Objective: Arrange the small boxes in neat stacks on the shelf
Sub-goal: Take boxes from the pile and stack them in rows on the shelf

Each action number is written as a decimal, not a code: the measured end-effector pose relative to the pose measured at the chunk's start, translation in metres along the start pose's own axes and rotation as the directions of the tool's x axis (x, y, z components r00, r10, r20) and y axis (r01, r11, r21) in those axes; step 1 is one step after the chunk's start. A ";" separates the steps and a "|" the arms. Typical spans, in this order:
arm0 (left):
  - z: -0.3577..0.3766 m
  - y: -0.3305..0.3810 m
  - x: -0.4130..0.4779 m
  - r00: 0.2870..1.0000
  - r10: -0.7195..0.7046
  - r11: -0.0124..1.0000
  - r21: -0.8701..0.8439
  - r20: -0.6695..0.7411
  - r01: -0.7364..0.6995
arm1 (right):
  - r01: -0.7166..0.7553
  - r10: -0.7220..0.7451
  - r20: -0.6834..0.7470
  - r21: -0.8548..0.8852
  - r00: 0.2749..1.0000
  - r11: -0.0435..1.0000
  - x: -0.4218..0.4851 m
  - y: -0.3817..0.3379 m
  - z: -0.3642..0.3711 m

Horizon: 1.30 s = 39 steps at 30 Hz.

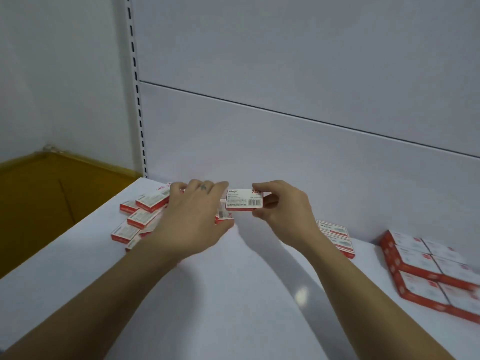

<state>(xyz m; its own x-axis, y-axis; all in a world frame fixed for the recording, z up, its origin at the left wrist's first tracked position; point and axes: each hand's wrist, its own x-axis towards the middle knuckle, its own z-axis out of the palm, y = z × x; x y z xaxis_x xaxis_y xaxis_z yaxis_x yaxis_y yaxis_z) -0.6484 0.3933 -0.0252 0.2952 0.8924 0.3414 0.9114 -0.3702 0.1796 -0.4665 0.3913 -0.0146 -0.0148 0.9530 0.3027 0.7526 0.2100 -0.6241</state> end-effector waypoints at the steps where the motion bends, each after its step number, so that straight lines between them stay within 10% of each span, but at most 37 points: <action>1: 0.003 0.007 0.005 0.999 0.042 0.999 -0.008 -0.020 -0.042 | -0.020 0.021 -0.017 0.021 1.000 1.000 -0.005 0.006 -0.008; 9: 0.023 0.074 0.037 0.967 0.254 0.960 -0.116 -0.033 -0.256 | -0.176 0.201 -0.148 0.163 0.968 0.971 -0.045 0.046 -0.063; 21: 0.067 0.082 0.005 0.985 0.170 0.813 -0.566 0.015 -0.132 | -0.180 0.207 -0.103 0.226 0.973 0.957 -0.070 0.065 -0.053; 39: 0.066 0.082 0.005 0.988 0.150 0.748 -0.657 0.026 -0.096 | -0.145 0.170 -0.276 0.108 0.946 0.984 -0.084 0.070 -0.030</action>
<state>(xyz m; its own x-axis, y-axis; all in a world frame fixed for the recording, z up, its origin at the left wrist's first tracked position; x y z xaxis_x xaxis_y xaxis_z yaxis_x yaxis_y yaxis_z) -0.5536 0.3848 -0.0692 0.4360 0.8331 0.3404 0.4649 -0.5324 0.7074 -0.3928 0.3191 -0.0617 0.2954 0.8768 0.3795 0.6715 0.0920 -0.7353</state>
